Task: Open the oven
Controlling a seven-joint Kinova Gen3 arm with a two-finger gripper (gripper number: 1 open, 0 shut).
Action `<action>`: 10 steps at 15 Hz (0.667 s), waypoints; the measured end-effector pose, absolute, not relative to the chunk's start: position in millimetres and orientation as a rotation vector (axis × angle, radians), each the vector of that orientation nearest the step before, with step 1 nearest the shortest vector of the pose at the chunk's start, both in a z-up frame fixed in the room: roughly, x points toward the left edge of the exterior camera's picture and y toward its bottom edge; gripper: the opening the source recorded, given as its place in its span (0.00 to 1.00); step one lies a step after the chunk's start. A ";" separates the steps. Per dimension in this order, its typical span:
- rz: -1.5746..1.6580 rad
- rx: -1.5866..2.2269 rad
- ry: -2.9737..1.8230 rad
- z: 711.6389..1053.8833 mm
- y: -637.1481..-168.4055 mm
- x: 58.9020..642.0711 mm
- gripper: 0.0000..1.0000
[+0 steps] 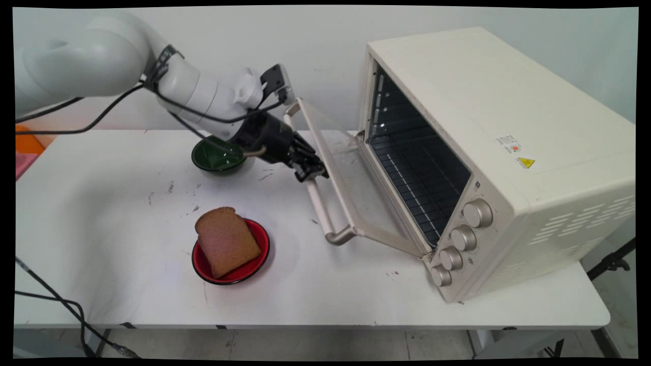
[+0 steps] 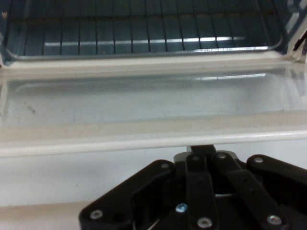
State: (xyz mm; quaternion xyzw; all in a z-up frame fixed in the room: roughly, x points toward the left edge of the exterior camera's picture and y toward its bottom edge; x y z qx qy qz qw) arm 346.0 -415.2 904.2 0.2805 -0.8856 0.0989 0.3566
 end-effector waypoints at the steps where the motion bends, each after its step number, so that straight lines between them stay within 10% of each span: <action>1: 0.257 0.728 -2.287 900.1 -411.8 349.1 0.00; 10: 0.285 0.746 -2.274 861.2 -387.1 376.2 0.00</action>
